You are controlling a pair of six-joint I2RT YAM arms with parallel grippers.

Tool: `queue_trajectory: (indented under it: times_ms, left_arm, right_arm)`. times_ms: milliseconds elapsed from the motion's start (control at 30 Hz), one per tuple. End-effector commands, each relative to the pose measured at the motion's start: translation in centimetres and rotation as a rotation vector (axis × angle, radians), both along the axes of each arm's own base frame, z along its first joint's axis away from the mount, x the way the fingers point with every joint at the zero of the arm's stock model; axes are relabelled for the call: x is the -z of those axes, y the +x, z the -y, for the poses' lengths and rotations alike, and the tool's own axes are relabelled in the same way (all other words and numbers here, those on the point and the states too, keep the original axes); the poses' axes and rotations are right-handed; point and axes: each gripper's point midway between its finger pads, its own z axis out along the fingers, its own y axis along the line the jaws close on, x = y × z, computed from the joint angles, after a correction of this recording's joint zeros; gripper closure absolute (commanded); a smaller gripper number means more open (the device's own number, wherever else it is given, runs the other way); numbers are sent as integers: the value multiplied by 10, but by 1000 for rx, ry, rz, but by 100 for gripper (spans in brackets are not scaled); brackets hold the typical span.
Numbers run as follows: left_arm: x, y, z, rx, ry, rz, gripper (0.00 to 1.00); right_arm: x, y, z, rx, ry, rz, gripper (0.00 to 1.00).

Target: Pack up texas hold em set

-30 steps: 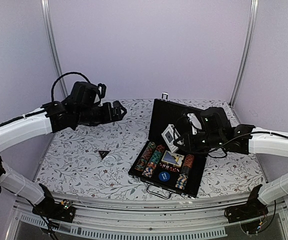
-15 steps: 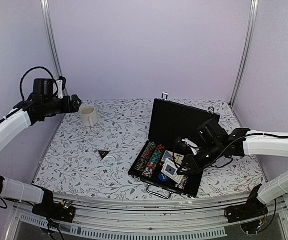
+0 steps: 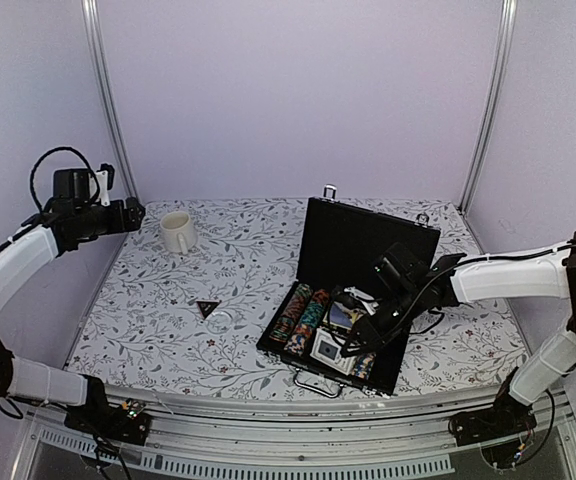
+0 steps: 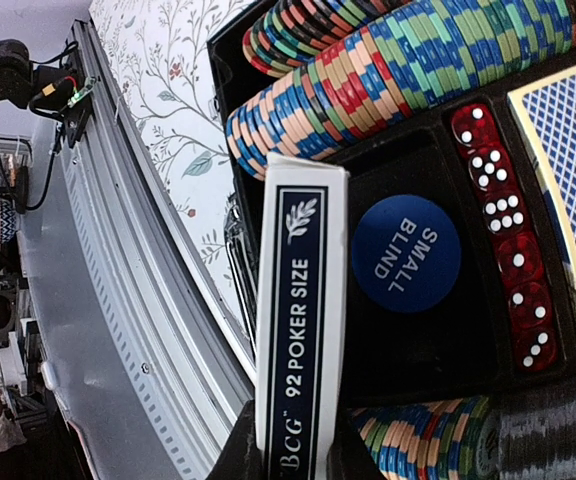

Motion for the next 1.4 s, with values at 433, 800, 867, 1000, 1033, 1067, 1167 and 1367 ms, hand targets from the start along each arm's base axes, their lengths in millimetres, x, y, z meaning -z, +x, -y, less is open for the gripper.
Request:
queue_trajectory:
  times_ms: [433, 800, 867, 1000, 1033, 1067, 1167, 1367]
  left_arm:
    - [-3, -5, -2, -8, 7, 24, 4]
    - [-1, -6, -2, -7, 7, 17, 4]
    - [-1, -6, -2, -7, 7, 18, 4]
    - [0, -6, -2, -7, 8, 14, 4]
    - [0, -6, -2, -7, 9, 13, 4]
    - [0, -5, -2, -7, 8, 13, 4]
    - [2, -6, -2, -7, 8, 7, 4]
    - [6, -5, -1, -8, 6, -1, 4]
  right_arm:
    - [13, 12, -19, -22, 32, -26, 95]
    - [2, 39, -2, 75, -50, 119, 35]
    - [-10, 47, 1, 92, -53, 181, 26]
    - [-23, 67, 13, 146, -112, 315, 21]
    - [-26, 71, 15, 156, -118, 337, 21]
    - [-29, 74, 14, 163, -116, 350, 22]
    - [-28, 76, 7, 156, -101, 340, 33]
    - [-7, 70, -14, 118, -79, 261, 45]
